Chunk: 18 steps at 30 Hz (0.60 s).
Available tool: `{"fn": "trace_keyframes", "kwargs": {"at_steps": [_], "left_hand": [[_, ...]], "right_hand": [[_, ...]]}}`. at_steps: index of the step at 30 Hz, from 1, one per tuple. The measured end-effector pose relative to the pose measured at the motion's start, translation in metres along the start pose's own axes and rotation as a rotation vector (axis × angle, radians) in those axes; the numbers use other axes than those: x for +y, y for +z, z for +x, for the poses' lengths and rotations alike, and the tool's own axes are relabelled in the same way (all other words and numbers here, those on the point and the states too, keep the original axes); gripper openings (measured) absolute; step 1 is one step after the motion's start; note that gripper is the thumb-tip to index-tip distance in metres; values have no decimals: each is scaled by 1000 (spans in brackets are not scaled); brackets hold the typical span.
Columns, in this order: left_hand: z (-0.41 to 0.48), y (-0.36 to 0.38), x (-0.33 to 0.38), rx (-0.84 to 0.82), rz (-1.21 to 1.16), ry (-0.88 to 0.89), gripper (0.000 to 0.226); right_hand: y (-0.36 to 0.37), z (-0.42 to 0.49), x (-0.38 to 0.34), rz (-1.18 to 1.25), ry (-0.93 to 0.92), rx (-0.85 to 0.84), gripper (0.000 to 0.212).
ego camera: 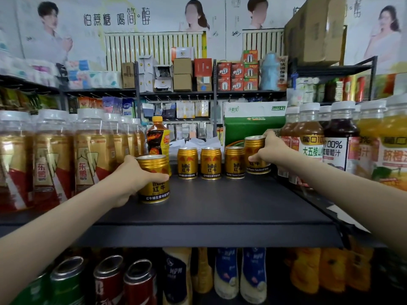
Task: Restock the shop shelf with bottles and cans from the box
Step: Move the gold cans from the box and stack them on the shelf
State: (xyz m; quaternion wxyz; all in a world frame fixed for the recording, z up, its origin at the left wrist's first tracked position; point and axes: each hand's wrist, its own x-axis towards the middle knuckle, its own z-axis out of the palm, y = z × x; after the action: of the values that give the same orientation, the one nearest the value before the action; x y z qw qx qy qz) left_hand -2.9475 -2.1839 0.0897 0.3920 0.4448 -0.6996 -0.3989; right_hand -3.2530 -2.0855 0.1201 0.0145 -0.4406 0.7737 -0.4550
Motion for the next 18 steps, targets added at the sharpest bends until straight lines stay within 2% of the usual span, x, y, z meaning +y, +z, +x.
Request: {"fn": "trace_keyframes", "kwargs": {"at_steps": [7,13,18], "left_hand": [[5,8,6,-116,-40,29,82],[10,19,13,-150,25,65,78],[18,29,19,-180,98,89,78]], "right_hand": [[17,11,19,-258,66,-89,78],[13,15,26,-802,-312,-79,79],[13,21,29,-961,-347,-41,68]]}}
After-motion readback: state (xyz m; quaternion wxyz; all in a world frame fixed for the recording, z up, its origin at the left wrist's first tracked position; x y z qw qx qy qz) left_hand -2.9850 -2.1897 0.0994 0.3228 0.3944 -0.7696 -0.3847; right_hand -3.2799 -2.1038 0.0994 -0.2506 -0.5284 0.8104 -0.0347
